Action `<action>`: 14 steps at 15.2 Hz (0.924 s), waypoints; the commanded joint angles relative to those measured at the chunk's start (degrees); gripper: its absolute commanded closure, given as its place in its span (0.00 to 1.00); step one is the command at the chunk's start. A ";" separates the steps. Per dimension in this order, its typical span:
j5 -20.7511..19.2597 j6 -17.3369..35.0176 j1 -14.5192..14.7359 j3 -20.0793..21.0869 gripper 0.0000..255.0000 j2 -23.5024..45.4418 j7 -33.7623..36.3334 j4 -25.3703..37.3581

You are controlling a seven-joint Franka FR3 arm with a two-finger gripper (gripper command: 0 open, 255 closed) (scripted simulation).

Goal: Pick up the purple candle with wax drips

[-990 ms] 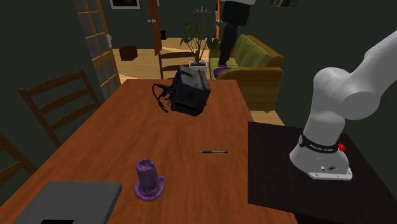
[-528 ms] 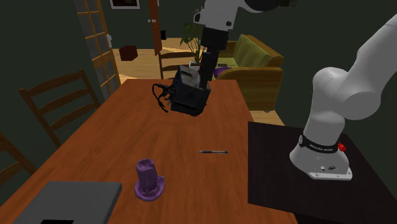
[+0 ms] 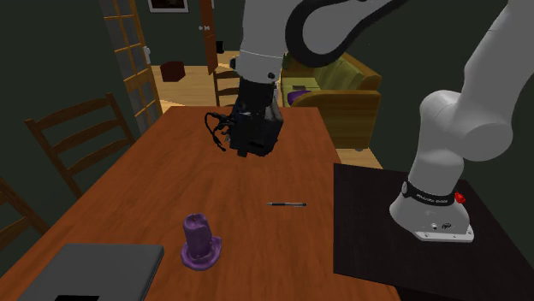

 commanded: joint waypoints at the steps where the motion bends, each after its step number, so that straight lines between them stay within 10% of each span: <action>1: -0.50 2.69 0.31 0.91 0.00 3.74 1.05 1.12; 14: -9.31 13.14 5.04 2.81 0.00 31.93 10.42 18.09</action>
